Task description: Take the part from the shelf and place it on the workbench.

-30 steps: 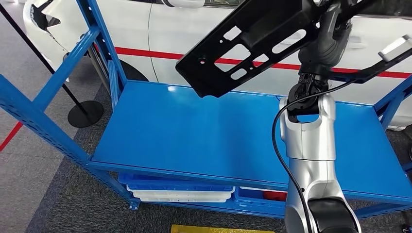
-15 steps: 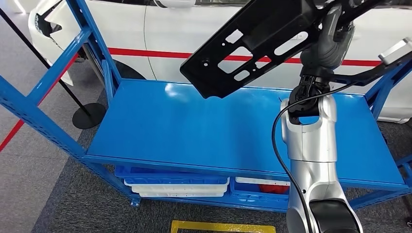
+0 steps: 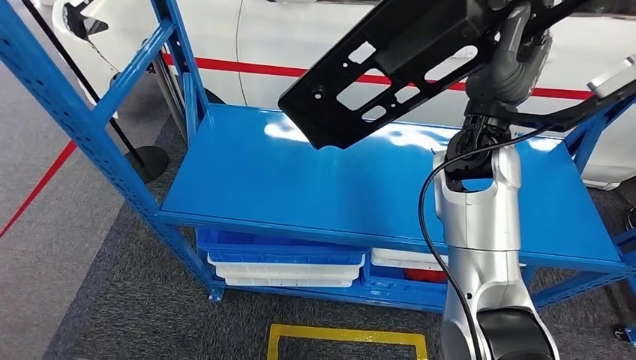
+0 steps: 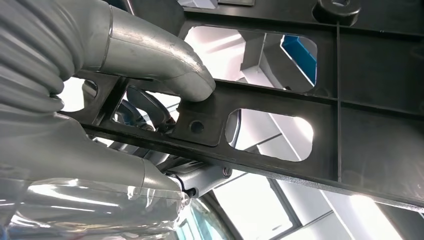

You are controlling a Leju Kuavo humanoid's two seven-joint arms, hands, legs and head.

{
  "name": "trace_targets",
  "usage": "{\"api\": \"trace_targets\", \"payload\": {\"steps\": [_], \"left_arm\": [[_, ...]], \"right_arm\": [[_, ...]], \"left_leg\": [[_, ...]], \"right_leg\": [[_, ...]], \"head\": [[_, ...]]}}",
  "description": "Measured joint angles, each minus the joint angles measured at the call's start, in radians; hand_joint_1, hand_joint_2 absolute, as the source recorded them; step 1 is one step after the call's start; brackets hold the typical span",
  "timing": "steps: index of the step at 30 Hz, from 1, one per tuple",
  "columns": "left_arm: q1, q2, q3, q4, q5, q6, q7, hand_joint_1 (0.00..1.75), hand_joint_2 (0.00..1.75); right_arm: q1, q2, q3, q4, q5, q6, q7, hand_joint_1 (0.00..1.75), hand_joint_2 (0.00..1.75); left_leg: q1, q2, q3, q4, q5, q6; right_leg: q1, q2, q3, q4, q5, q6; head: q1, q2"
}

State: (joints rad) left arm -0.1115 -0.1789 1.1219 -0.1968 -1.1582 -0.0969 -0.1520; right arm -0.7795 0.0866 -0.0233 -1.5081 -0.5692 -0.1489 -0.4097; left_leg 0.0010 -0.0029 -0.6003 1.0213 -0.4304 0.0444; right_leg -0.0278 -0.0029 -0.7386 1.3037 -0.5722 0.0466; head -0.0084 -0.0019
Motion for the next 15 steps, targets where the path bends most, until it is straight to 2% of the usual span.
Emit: {"api": "trace_targets", "payload": {"steps": [1, 2, 3, 4, 5, 6, 7, 9, 10, 11, 13, 14, 15], "left_arm": [[0.000, 0.000, 0.000, 0.000, 0.000, 0.000, 0.000, 0.00, 1.75], [0.001, 0.000, 0.000, 0.000, 0.000, 0.000, 0.000, 0.00, 1.75], [0.000, 0.000, 0.000, 0.000, 0.000, -0.001, 0.000, 0.00, 1.75], [0.000, -0.002, 0.000, 0.000, 0.000, -0.001, 0.000, 0.00, 1.75], [0.000, -0.003, 0.000, 0.000, -0.001, -0.002, 0.000, 0.00, 1.75], [0.000, -0.004, 0.000, 0.000, -0.003, -0.003, 0.000, 0.00, 1.75], [0.000, -0.006, 0.000, 0.000, -0.005, -0.004, 0.000, 0.00, 1.75], [0.001, -0.006, -0.001, 0.000, -0.009, -0.008, -0.001, 0.00, 1.75], [0.001, -0.006, -0.001, 0.000, -0.010, -0.009, -0.002, 0.00, 1.75], [0.002, -0.005, -0.001, 0.000, -0.011, -0.011, -0.003, 0.00, 1.75], [0.002, -0.005, -0.001, 0.000, -0.012, -0.012, -0.006, 0.00, 1.75], [0.002, -0.005, -0.001, 0.000, -0.012, -0.012, -0.008, 0.00, 1.75], [0.002, -0.005, -0.001, 0.000, -0.012, -0.012, -0.009, 0.00, 1.75]], "right_arm": [[0.001, 0.000, 0.000, 0.000, 0.000, 0.000, 0.000, 1.75, 1.75], [0.001, -0.001, 0.000, 0.000, 0.000, 0.000, 0.000, 1.75, 1.75], [0.001, -0.001, 0.001, 0.000, 0.000, 0.000, 0.000, 1.75, 1.75], [0.000, -0.001, 0.001, -0.001, 0.000, 0.000, 0.000, 1.75, 1.75], [-0.001, -0.001, 0.002, -0.002, 0.001, 0.000, -0.001, 1.75, 1.75], [-0.001, -0.001, 0.003, -0.004, 0.003, 0.001, -0.002, 1.75, 1.75], [-0.001, -0.001, 0.004, -0.006, 0.006, 0.001, -0.004, 1.75, 1.75], [0.001, -0.002, 0.005, -0.011, 0.012, 0.001, -0.010, 1.75, 1.75], [0.002, -0.003, 0.005, -0.014, 0.015, 0.000, -0.012, 1.75, 1.75], [0.003, -0.003, 0.005, -0.018, 0.018, -0.001, -0.013, 1.75, 1.75], [0.005, -0.005, 0.005, -0.027, 0.025, -0.005, -0.013, 1.75, 1.75], [0.007, -0.006, 0.004, -0.030, 0.028, -0.006, -0.013, 1.75, 1.75], [0.011, -0.008, 0.004, -0.032, 0.031, -0.008, -0.013, 1.75, 1.75]], "left_leg": [[-0.004, 0.000, -0.011, 0.001, 0.008, 0.001], [-0.008, 0.000, -0.022, 0.001, 0.016, 0.001], [-0.011, -0.001, -0.031, 0.002, 0.024, 0.001], [-0.014, -0.001, -0.039, 0.002, 0.031, 0.000], [-0.015, -0.002, -0.044, 0.002, 0.039, -0.003], [-0.015, -0.002, -0.048, 0.001, 0.047, -0.007], [-0.013, -0.002, -0.051, -0.001, 0.055, -0.013], [-0.011, -0.002, -0.055, -0.006, 0.067, -0.024], [-0.012, -0.003, -0.062, 0.002, 0.053, -0.030], [-0.011, -0.003, -0.072, 0.027, 0.022, -0.036], [-0.003, -0.003, -0.102, 0.133, -0.076, -0.048], [0.003, -0.002, -0.115, 0.197, -0.113, -0.054], [0.008, -0.002, -0.119, 0.248, -0.128, -0.060]], "right_leg": [[0.002, 0.000, 0.012, 0.006, 0.009, -0.004], [0.006, 0.000, 0.043, -0.024, 0.032, -0.011], [0.012, 0.001, 0.088, -0.084, 0.057, -0.020], [0.020, 0.001, 0.139, -0.155, 0.069, -0.033], [0.026, 0.001, 0.181, -0.220, 0.073, -0.042], [0.031, 0.001, 0.207, -0.265, 0.073, -0.049], [0.035, 0.001, 0.218, -0.288, 0.071, -0.053], [0.034, -0.003, 0.213, -0.305, 0.090, -0.058], [0.031, -0.006, 0.208, -0.313, 0.101, -0.062], [0.026, -0.009, 0.201, -0.320, 0.115, -0.066], [0.022, -0.011, 0.178, -0.325, 0.139, -0.070], [0.021, -0.011, 0.163, -0.324, 0.150, -0.070], [0.020, -0.011, 0.148, -0.323, 0.161, -0.068]], "head": [[0.000, 0.000], [0.000, 0.000], [0.000, 0.000], [0.000, 0.000], [0.000, 0.000], [0.000, 0.000], [0.000, 0.000], [0.000, 0.000], [0.000, 0.000], [0.000, 0.000], [0.000, 0.000], [0.000, 0.000], [0.000, 0.000]]}}
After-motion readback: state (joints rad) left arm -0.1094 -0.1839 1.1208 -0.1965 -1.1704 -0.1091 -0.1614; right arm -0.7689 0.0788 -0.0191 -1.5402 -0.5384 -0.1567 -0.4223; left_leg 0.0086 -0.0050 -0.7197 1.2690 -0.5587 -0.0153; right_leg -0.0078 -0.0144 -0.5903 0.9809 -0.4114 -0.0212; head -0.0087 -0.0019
